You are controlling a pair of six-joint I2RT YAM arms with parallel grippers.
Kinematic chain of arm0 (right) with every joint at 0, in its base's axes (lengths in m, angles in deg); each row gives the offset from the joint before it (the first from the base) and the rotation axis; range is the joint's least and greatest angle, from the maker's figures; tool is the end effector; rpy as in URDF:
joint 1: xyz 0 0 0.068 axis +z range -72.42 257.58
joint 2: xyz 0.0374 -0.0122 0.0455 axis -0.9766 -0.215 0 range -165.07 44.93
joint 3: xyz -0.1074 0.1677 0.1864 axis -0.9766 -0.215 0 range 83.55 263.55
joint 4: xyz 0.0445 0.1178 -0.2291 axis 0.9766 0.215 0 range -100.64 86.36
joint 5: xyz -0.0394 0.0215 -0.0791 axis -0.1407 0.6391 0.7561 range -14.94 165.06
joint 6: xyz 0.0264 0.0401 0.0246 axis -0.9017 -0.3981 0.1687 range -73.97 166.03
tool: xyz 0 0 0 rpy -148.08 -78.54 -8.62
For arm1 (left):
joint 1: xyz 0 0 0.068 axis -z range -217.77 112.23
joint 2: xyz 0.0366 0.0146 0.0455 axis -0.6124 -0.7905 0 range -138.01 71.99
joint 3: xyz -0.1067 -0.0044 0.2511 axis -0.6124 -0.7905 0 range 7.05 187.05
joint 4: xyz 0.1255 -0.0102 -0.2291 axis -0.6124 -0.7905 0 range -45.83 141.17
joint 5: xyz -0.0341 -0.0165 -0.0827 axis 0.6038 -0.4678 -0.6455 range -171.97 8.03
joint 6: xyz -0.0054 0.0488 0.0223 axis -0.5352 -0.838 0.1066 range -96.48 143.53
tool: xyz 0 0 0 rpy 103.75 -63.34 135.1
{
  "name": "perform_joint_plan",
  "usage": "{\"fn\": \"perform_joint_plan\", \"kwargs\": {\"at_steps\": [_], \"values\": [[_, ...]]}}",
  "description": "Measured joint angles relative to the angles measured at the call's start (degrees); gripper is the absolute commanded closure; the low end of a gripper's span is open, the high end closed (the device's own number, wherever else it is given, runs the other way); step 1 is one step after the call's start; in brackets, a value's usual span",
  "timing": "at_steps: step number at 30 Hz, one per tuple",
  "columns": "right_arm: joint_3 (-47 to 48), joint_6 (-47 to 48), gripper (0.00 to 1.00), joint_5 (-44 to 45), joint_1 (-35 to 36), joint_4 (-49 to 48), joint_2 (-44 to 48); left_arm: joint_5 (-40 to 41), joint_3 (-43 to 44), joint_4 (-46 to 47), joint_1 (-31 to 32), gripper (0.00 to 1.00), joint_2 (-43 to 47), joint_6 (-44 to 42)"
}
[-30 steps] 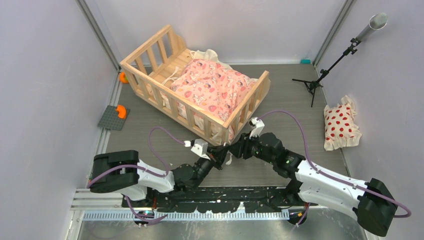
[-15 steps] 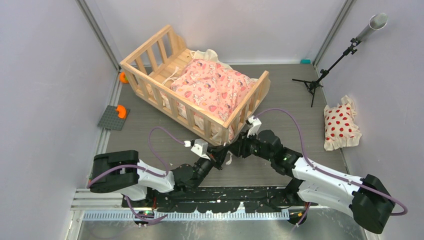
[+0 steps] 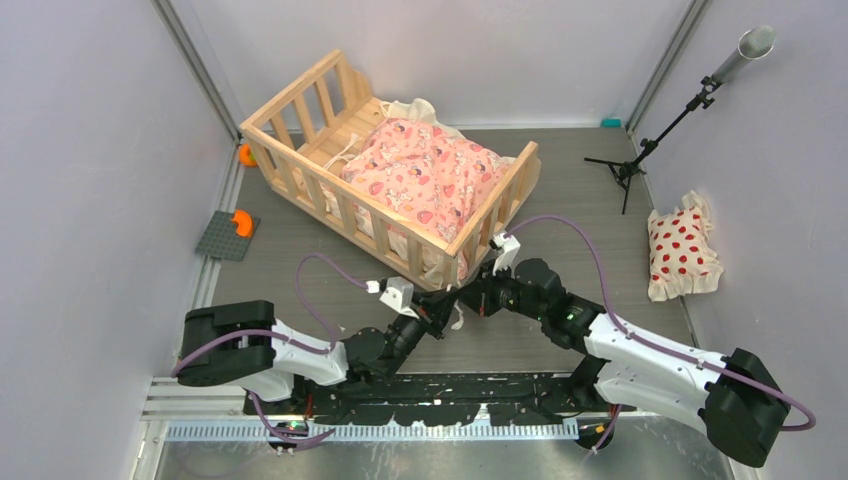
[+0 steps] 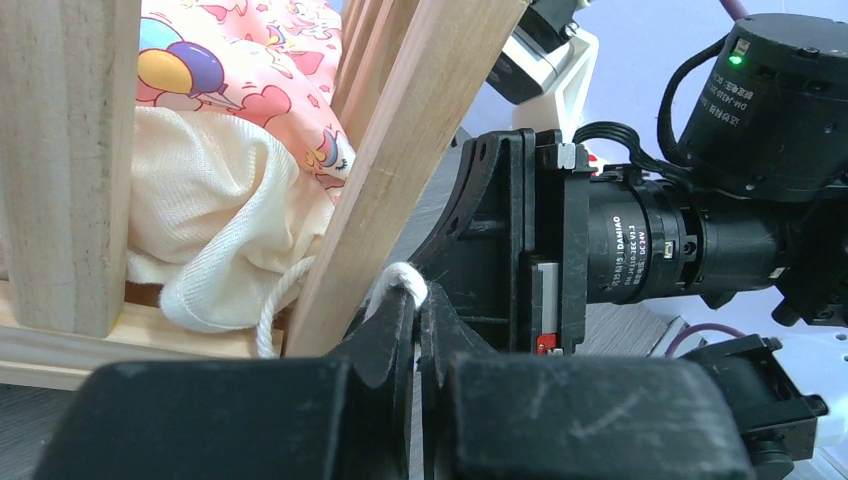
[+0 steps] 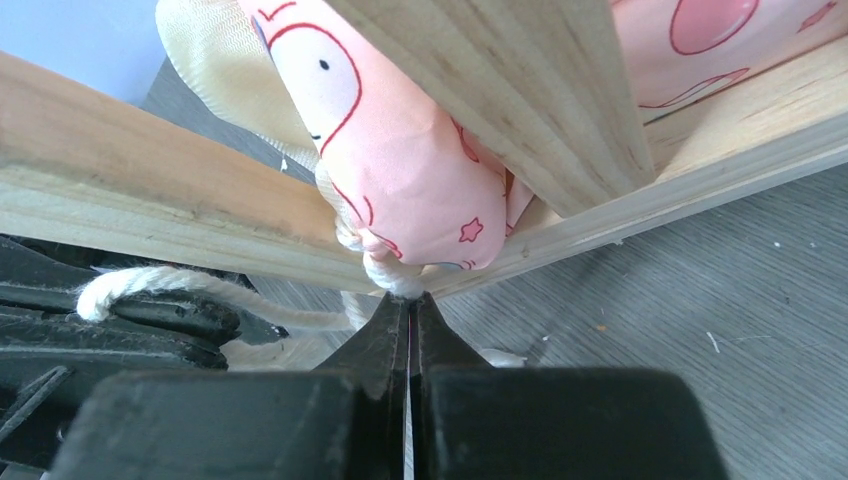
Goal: Set up the pet bed
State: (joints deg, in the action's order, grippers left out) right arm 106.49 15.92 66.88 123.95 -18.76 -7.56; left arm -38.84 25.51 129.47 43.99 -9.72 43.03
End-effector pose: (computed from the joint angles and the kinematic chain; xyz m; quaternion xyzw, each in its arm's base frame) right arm 0.1369 0.1509 0.2143 -0.1564 0.8102 0.3940 0.4048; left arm 0.0588 -0.2364 0.2090 0.0427 0.6351 -0.4288 0.6411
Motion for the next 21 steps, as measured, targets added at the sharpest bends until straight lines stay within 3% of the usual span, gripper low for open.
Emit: {"fn": "perform_joint_plan", "kwargs": {"at_steps": [9, 21], "values": [[-0.7, -2.2, 0.99, 0.9, 3.1, 0.6, 2.6, 0.3, -1.0, 0.2, 0.3, 1.00, 2.2, 2.8], [-1.7, -6.6, 0.99, 17.1, 19.0, 1.2, 5.7, 2.5, -3.8, 0.3, 2.7, 1.00, 7.2, 2.0]]}}
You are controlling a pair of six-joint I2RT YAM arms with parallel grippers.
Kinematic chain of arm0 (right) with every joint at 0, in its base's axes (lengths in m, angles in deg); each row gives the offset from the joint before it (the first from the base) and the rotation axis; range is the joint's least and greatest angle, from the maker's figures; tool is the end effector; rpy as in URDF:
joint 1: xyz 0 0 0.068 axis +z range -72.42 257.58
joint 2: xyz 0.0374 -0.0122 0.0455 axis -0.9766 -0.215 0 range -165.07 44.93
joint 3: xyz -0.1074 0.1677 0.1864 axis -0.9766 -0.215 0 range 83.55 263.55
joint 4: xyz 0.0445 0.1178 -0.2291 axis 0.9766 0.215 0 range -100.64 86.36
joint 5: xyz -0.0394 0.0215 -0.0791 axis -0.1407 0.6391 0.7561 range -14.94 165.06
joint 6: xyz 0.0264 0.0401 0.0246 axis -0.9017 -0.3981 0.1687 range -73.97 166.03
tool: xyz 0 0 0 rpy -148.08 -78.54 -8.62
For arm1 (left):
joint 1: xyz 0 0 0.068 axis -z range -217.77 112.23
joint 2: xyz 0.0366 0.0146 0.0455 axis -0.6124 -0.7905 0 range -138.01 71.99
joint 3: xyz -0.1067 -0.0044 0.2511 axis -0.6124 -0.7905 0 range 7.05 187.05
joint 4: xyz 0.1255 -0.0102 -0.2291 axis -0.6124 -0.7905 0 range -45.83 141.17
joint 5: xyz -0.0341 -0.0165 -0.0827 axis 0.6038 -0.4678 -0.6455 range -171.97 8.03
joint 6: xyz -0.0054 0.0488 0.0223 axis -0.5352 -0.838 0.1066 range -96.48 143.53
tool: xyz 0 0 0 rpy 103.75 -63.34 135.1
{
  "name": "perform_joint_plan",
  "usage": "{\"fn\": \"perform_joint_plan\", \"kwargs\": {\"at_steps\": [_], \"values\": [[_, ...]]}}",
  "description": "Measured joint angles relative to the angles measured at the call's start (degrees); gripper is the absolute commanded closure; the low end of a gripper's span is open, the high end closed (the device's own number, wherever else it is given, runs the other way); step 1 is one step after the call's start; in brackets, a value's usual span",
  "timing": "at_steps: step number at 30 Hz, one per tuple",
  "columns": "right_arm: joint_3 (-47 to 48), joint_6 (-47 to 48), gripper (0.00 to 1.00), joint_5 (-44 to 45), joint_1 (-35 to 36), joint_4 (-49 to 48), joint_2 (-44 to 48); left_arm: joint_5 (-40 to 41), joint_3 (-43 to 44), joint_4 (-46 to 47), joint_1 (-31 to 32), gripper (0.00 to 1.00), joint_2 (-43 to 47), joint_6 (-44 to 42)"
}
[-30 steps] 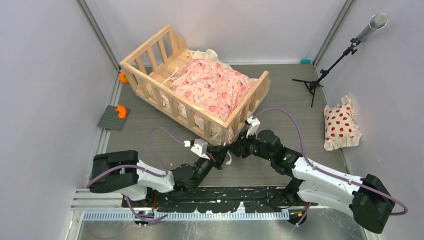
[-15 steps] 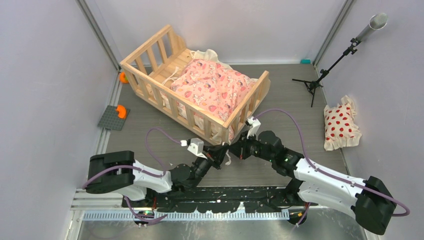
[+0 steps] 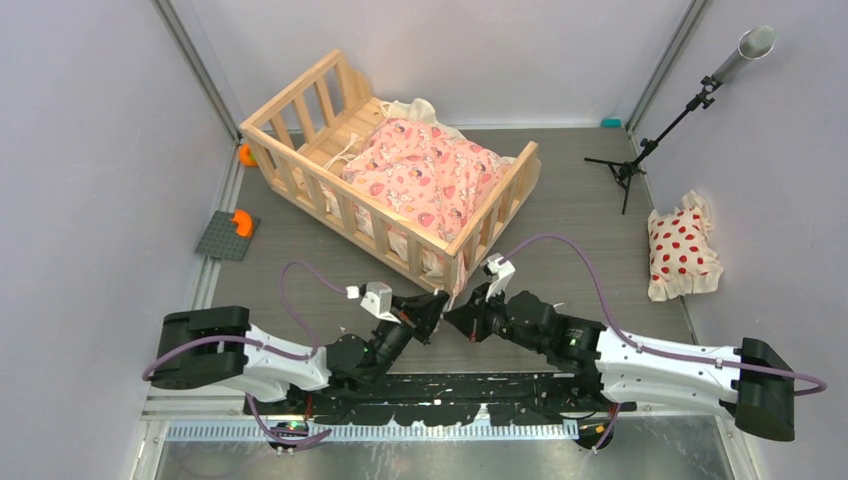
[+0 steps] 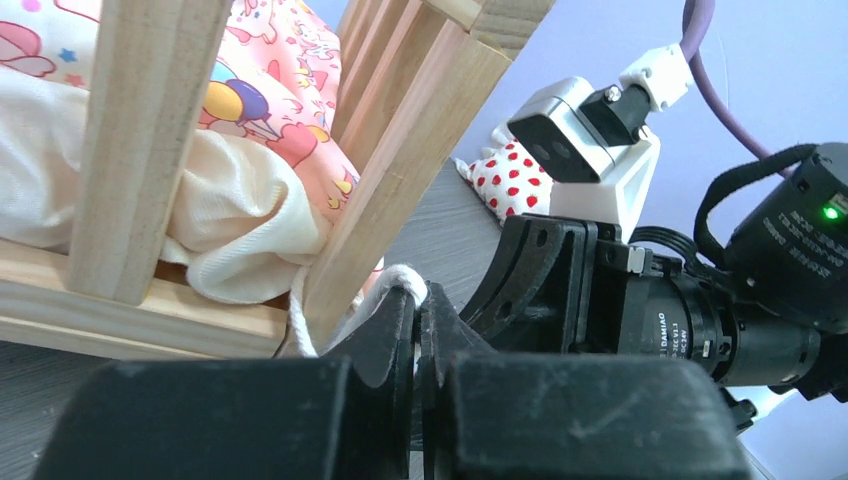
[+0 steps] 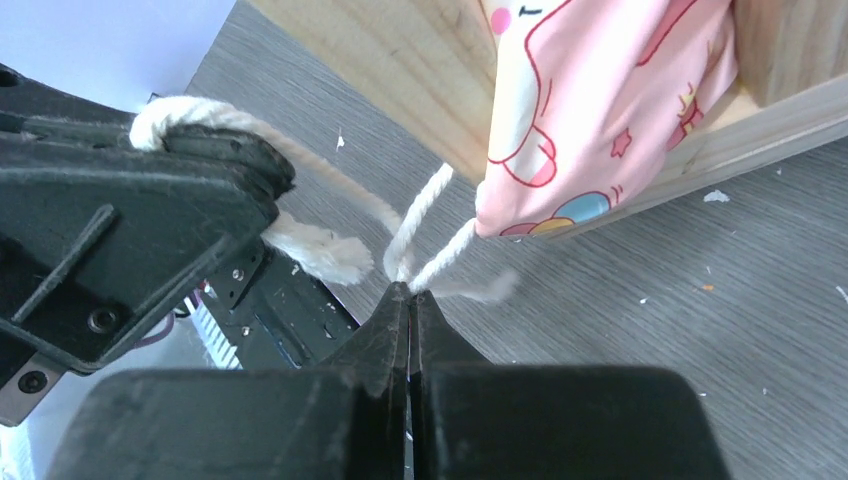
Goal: Set up the pet bed
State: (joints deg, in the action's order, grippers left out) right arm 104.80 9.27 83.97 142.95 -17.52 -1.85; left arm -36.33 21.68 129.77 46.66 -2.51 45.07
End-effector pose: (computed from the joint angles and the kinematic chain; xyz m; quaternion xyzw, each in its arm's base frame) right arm 0.0841 0.1700 0.2195 -0.1563 0.7960 0.4126 0.4145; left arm 0.0465 -0.2145 0.2180 0.0111 0.6226 -0.4622 0.6314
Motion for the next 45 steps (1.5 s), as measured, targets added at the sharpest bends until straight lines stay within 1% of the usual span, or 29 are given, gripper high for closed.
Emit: {"fn": "perform_joint_plan", "kwargs": {"at_steps": [6, 11, 23, 33, 45], "values": [[-0.7, -2.5, 0.99, 6.3, 4.3, -1.2, 0.0, 1.6, -1.0, -1.8, 0.6, 1.00, 3.1, 0.0], [-1.8, -3.5, 0.99, 8.2, 5.2, -2.3, 0.7, 2.0, -0.6, -3.2, 0.6, 1.00, 2.7, -0.6], [-2.3, -3.9, 0.99, 6.6, 5.3, -1.7, 4.4, 2.7, 4.7, -1.0, 0.6, 1.00, -5.9, -3.0], [-2.3, -3.9, 0.99, 5.0, 5.3, -0.7, 5.8, 4.0, 6.6, 0.0, 0.6, 1.00, -6.9, -6.4], [-2.3, -4.0, 0.99, 4.8, 5.3, 1.6, 8.6, 5.9, 6.3, 0.1, 0.6, 1.00, -8.5, -6.6]]}}
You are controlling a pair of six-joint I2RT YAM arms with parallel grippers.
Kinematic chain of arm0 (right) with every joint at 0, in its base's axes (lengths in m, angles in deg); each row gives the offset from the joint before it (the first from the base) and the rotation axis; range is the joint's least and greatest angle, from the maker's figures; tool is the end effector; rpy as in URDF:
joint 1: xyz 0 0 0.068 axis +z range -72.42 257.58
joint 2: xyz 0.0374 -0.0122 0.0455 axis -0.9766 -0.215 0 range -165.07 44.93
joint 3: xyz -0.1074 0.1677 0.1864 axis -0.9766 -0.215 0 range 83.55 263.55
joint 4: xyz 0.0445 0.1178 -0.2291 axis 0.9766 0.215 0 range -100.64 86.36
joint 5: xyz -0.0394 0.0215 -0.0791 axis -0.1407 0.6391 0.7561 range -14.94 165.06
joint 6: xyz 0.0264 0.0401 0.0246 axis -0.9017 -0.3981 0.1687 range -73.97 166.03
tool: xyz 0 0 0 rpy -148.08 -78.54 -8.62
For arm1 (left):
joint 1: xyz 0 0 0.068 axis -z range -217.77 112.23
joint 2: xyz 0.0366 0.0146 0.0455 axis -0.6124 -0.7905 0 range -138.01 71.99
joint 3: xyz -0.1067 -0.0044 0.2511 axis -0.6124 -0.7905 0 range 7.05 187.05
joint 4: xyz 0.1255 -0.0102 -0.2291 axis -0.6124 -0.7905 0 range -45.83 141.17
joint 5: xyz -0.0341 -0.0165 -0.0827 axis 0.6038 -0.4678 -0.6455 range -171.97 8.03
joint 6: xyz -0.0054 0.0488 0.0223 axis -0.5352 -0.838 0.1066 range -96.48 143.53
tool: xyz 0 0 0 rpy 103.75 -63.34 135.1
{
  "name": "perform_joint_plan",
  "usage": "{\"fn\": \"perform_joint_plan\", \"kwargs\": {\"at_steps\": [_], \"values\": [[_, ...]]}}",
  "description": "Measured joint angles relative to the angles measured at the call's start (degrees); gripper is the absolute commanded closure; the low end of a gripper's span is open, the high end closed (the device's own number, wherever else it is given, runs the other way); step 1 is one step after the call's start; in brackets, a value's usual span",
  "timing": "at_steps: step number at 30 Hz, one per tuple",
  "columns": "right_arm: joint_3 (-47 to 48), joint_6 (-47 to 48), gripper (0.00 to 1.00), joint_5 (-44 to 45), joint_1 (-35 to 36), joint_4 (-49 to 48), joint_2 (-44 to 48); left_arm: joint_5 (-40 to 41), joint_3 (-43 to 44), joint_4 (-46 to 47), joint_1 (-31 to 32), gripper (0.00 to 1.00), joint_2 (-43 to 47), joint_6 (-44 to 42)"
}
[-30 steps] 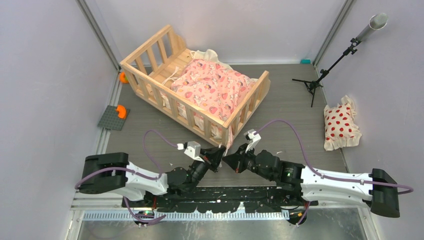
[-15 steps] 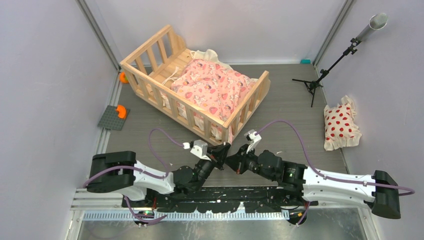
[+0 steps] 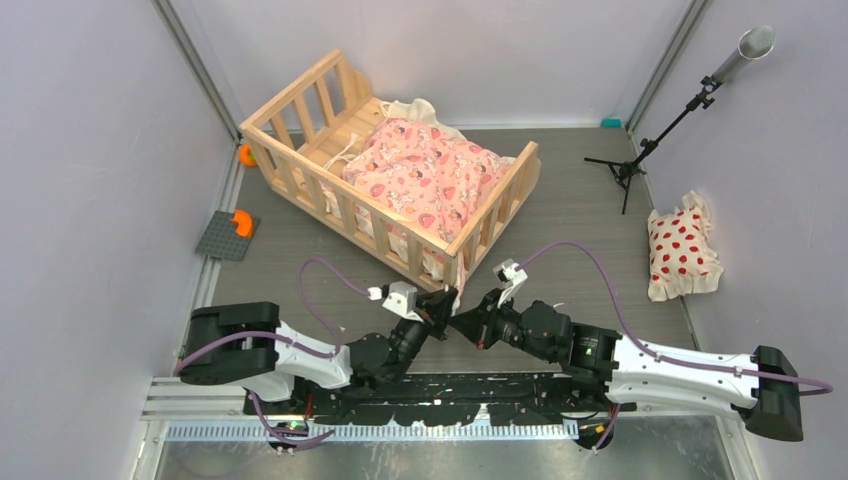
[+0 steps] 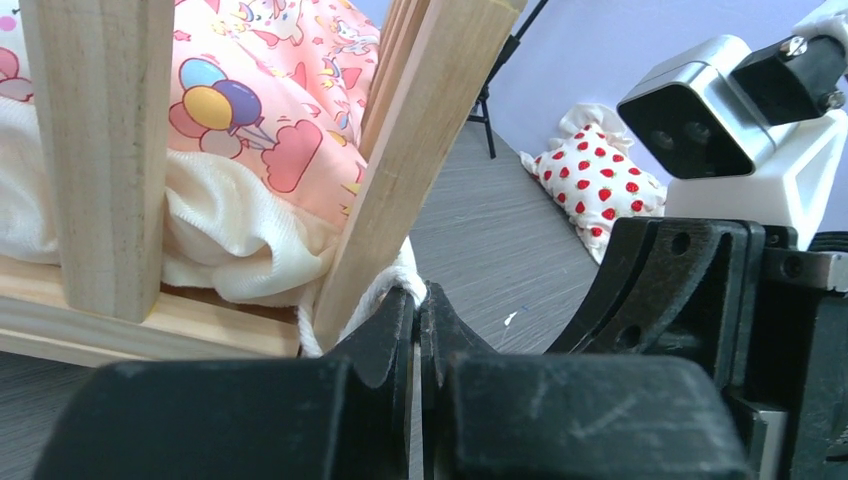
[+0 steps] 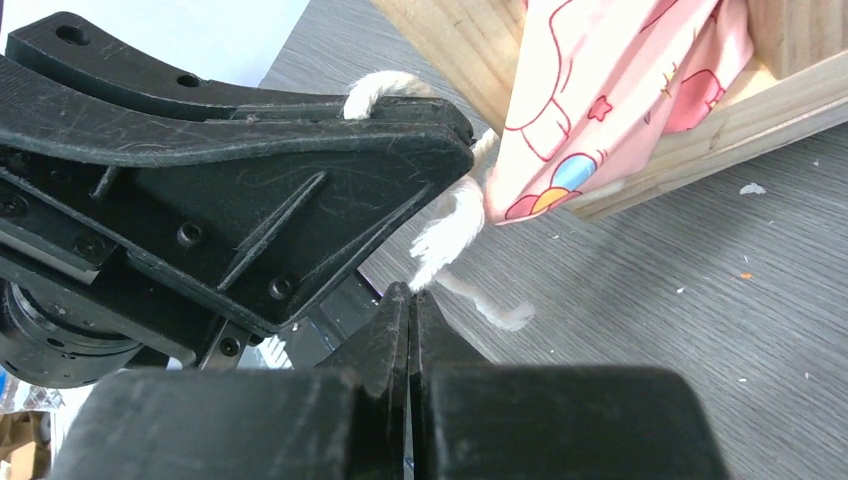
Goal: Set up the pet bed
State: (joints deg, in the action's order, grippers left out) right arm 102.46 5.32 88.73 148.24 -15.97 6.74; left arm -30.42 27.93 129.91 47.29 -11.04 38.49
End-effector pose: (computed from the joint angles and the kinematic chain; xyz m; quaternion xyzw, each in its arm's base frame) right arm 0.0640 0.1566 0.2262 -0.1313 0.7745 0.4523 0.4222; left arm 0.0491 -0.2443 0.2145 0.0236 0.6408 -0.3861 0.6631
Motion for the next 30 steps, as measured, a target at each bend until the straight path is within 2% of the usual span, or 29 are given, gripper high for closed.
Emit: {"fn": "perform_joint_plan", "kwargs": {"at_steps": [30], "values": [[0.1, -0.2, 0.99, 2.1, 0.1, 2.5, 2.6, -0.1, -3.5, 0.2, 0.2, 1.00, 0.0, 1.1]]}}
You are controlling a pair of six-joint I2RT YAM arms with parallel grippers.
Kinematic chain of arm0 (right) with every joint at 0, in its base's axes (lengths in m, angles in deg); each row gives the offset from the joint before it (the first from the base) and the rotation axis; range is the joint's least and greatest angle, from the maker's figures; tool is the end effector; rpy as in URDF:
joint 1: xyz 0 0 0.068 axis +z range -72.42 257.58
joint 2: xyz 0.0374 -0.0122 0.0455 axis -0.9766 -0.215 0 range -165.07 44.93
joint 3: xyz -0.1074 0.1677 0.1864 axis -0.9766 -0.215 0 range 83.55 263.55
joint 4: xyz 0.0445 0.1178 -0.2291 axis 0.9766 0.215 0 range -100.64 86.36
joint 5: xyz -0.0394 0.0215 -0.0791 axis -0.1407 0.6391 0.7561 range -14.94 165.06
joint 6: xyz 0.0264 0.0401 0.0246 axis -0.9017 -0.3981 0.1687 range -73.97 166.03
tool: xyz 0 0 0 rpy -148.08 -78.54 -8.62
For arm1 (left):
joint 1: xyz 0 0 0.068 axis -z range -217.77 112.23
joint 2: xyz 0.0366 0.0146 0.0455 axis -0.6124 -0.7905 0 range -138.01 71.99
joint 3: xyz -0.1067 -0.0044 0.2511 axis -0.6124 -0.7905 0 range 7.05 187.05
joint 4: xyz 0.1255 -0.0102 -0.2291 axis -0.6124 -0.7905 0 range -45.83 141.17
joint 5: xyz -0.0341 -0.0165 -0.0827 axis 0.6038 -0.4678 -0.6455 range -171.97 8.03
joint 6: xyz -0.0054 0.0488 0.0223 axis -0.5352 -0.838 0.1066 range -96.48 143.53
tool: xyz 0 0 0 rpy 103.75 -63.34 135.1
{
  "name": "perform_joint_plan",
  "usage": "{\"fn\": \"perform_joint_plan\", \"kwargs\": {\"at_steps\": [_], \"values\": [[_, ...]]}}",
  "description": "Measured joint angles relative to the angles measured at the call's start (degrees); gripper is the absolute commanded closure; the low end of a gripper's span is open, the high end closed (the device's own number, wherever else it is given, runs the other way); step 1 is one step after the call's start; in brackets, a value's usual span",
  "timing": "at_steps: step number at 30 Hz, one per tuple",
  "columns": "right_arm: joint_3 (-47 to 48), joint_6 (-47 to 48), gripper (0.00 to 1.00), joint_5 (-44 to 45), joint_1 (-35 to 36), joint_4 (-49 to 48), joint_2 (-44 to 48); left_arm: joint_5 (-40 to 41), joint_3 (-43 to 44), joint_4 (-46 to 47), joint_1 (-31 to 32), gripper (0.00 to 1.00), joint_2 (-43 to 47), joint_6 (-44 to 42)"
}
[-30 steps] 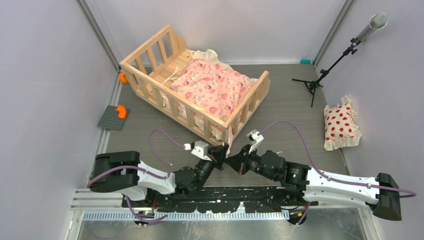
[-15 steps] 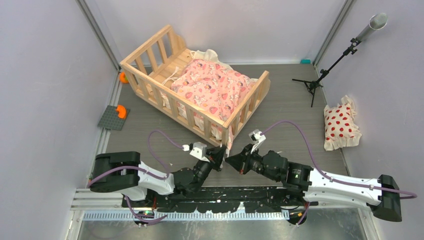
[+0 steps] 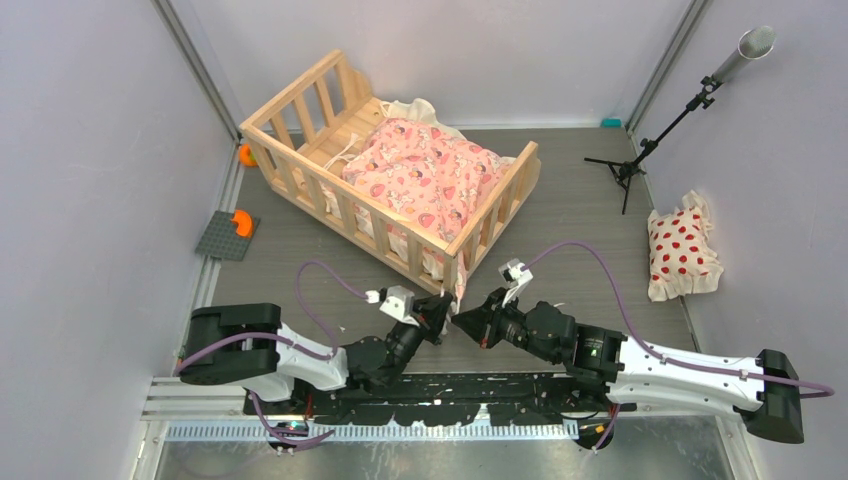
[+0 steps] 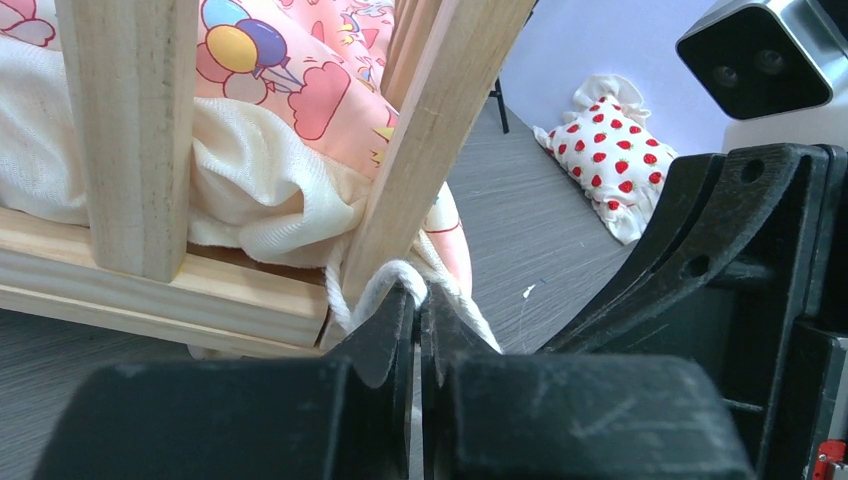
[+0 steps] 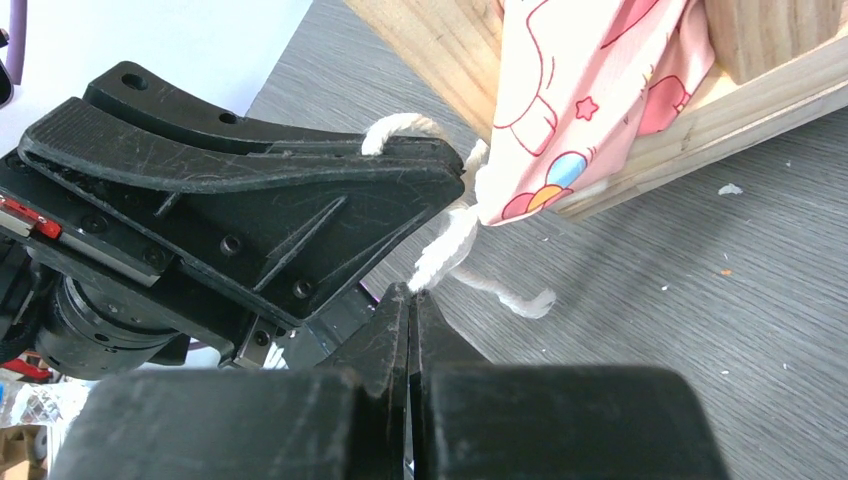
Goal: Set up the pet bed
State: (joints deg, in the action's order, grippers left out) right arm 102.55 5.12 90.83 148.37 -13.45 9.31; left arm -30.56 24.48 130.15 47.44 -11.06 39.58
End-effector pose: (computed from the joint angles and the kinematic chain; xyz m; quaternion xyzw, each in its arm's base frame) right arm 0.0626 0.1502 0.2288 -0.1193 0.7750 0.4451 0.4324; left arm 0.0476 -0.2343 0.1995 0.0368 0.6531 -0.3759 0.6563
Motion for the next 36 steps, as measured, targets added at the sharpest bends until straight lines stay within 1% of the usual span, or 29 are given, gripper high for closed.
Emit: {"fn": "perform_joint_plan", "kwargs": {"at_steps": [14, 18, 25, 29, 33, 36], "values": [[0.4, 0.0, 0.99, 0.0, 0.0, -0.2, 0.0, -1.7, 0.0, -1.2, 1.3, 1.00, 0.1, -1.8], [0.6, 0.0, 0.99, 0.3, 0.0, -0.2, -0.4, -3.1, 0.0, -5.1, 1.4, 1.00, 1.5, -1.7], [2.0, 0.0, 0.99, 1.5, 0.0, -0.2, -3.0, -4.2, 0.0, -16.0, 1.4, 1.00, 9.2, -0.9], [2.1, 0.0, 0.99, 2.1, 0.1, -0.4, -4.5, -4.6, 0.1, -19.6, 1.4, 0.99, 11.6, -0.5], [2.1, 0.0, 0.99, 2.6, 0.1, -0.2, -4.9, -5.0, 0.6, -21.9, 1.4, 0.96, 11.8, -0.2], [2.1, -0.1, 0.99, 2.9, 0.2, 0.0, -4.8, -5.0, 0.8, -22.6, 1.4, 0.91, 11.7, 0.0]]}}
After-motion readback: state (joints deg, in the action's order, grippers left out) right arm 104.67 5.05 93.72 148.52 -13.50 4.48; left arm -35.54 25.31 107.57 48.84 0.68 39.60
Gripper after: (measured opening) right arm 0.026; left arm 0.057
